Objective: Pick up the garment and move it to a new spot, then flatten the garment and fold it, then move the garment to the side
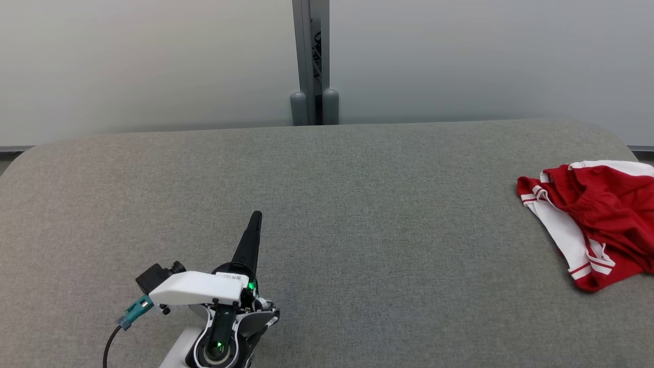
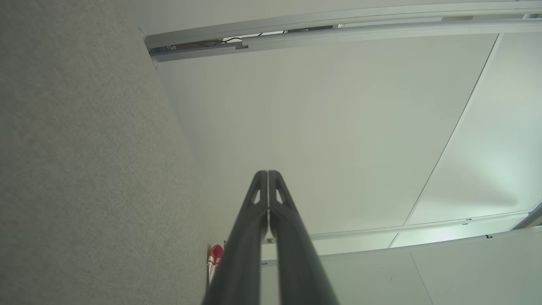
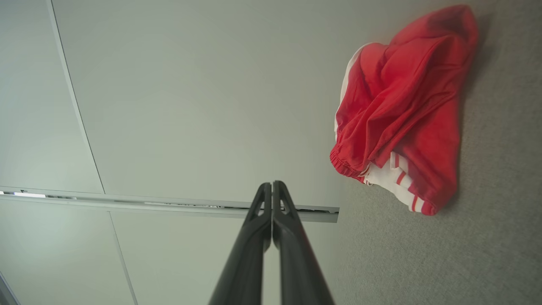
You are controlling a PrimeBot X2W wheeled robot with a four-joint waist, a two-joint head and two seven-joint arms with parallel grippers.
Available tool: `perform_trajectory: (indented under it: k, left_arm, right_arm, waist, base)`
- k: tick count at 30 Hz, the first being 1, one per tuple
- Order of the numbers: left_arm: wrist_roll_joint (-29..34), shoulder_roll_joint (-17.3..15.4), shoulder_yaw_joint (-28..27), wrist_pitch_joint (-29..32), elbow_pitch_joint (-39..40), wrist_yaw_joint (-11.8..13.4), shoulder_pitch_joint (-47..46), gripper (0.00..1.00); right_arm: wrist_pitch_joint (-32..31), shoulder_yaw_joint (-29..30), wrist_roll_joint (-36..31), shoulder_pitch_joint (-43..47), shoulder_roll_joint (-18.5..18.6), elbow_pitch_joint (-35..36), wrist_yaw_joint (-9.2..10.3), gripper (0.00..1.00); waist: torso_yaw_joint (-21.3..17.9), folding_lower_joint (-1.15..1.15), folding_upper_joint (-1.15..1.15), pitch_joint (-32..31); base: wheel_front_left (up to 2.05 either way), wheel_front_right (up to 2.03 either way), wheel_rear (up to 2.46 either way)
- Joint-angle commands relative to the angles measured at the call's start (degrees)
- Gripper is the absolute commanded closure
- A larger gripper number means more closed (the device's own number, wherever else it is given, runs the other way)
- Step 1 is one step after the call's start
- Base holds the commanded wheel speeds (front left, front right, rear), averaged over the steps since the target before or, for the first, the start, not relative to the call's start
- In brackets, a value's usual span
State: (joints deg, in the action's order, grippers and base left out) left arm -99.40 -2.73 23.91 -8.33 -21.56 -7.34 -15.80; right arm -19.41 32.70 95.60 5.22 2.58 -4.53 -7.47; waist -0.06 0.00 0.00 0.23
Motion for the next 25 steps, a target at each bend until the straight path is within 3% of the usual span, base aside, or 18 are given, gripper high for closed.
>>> perform_trajectory:
  k: [1,25]
  left_arm:
    - [0.00,-0.27,-0.06,-0.07,-0.08,-0.34,-0.99,1.00]
    - [0.00,-0.27,-0.06,-0.07,-0.07,-0.33,-0.99,1.00]
  right_arm:
    - [-0.20,0.05,0.16,0.31,0.57,0.26,-0.04,1.00]
    - [-0.20,0.05,0.16,0.31,0.57,0.26,-0.04,1.00]
  waist:
    - [0.00,0.00,0.00,0.00]
    - [0.00,0.00,0.00,0.00]
  base:
    - [0.00,0.00,0.00]
    - [0.00,0.00,0.00]
